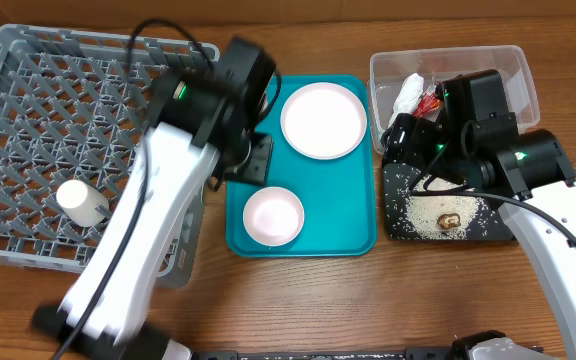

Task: Sort waste into correct bins and load items into the dishwasher
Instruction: 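Grasp the small pink-rimmed bowl on the teal tray with the left gripper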

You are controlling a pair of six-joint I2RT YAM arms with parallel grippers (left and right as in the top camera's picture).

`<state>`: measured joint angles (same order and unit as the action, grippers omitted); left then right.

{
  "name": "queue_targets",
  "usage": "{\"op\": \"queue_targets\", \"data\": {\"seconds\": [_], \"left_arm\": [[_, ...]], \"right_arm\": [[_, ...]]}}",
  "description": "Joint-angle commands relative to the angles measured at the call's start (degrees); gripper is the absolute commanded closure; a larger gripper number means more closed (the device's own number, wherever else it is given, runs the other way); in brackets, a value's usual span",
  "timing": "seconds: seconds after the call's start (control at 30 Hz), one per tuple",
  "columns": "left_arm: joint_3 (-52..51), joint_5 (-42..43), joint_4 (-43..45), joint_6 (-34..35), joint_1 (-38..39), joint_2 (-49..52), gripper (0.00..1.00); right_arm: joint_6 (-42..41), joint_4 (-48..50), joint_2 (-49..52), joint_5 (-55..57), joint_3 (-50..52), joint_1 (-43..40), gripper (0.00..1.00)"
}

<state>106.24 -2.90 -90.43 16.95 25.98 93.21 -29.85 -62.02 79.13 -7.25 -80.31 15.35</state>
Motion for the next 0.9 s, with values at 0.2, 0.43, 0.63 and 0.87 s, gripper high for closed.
{"op": "queue_targets", "data": {"seconds": [0.2,0.43,0.63,0.87], "left_arm": [[-33.99,0.61,26.25,2.97,0.11,-0.22,0.36],[-36.13,-1.64,34.62,3.15,-0.20,10.12,0.55],[-36.09,-1.97,36.59,4.33,-0.87,15.17,0.71],[-29.57,7.82,33.35,0.55,-0.63,12.09,0.63]], "right_arm": [[-0.20,1.29,-0.59,0.09,-1.14,-0.11,0.14],[-0.17,1.27,-0.59,0.09,-1.14,-0.11,0.14],[-0.17,1.20,-0.59,0.09,-1.14,-0.11,0.14],[-0.17,1.25,-0.59,0.13,-1.14,-0.11,0.14]]}}
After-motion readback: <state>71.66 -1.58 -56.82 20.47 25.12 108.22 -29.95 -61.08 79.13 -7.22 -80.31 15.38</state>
